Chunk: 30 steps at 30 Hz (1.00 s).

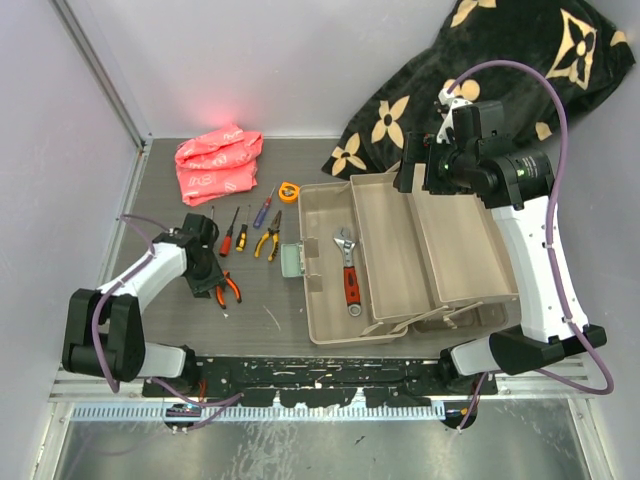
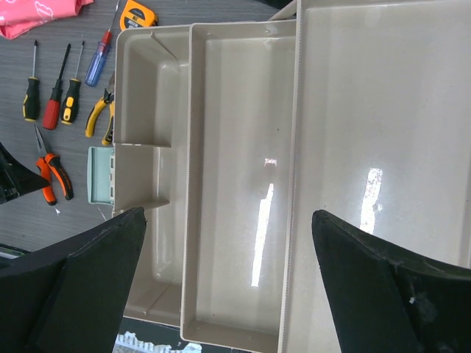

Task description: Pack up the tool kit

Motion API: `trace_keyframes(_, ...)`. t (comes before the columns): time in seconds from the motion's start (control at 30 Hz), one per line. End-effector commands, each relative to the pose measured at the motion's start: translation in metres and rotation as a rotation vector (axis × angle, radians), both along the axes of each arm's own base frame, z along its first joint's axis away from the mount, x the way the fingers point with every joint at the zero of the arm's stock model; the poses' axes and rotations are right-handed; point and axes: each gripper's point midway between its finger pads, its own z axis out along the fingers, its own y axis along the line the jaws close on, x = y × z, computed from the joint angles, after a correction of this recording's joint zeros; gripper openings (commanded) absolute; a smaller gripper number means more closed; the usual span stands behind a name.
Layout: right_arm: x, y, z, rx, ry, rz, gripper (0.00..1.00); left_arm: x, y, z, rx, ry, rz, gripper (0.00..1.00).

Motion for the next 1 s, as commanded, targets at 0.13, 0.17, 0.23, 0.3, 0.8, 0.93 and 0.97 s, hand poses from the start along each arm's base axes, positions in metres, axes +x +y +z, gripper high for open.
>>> trace_keyframes(0.13,-0.007,0.0,0.019,0.033,-0.04,-0.004,1.0,0.028,-0.003,-0.02,-0.027,-0.095,-0.061,0.4)
trace_keyframes(0.17,-0.007,0.0,0.02,0.033,-0.04,-0.005,1.0,0.028,-0.004,-0.023,-0.027,-0.09,-0.064,0.41)
trace_keyframes(0.23,-0.007,0.0,0.021,0.036,-0.041,-0.007,1.0,0.03,-0.005,-0.026,-0.033,-0.084,-0.071,0.38)
trace_keyframes(0.3,-0.007,0.0,0.022,0.035,-0.041,-0.008,1.0,0.031,-0.006,-0.028,-0.036,-0.075,-0.077,0.19)
trace_keyframes(0.8,-0.001,-0.003,0.029,0.011,-0.093,0.0,1.0,0.077,-0.049,0.166,-0.177,-0.488,-0.286,0.0)
trace_keyframes(0.93,0.004,-0.001,0.032,0.022,-0.117,0.004,1.0,0.098,-0.121,0.199,-0.259,-0.554,-0.488,0.0)
trace_keyframes(0.97,0.005,0.001,0.034,0.029,-0.121,0.005,1.0,0.103,-0.145,0.212,-0.29,-0.569,-0.543,0.0)
